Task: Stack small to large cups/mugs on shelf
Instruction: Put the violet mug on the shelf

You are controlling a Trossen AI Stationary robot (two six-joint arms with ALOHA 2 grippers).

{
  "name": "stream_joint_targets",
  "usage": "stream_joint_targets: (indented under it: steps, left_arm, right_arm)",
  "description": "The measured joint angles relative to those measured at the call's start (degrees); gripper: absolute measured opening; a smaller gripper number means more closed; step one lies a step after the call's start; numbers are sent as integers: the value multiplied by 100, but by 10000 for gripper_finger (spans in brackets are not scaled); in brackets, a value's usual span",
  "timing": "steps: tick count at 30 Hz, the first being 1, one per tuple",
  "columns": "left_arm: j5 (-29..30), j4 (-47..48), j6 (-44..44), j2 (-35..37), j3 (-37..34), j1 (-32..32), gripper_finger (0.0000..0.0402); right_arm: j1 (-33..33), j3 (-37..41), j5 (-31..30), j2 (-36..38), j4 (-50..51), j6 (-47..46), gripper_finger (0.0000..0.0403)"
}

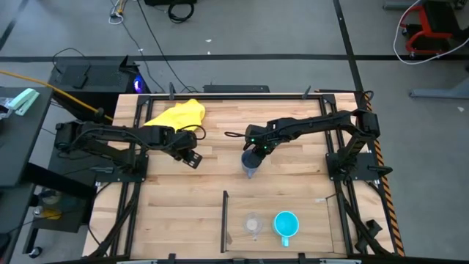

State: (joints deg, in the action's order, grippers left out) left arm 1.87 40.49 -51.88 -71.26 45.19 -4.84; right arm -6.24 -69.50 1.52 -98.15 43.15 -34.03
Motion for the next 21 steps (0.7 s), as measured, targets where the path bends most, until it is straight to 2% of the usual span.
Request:
stream_joint_targets:
  steps: [21]
  left_arm:
    - [0, -2, -4, 0, 0, 0, 70]
  right_arm:
    - [-2, -16, 4, 4, 5, 141, 55]
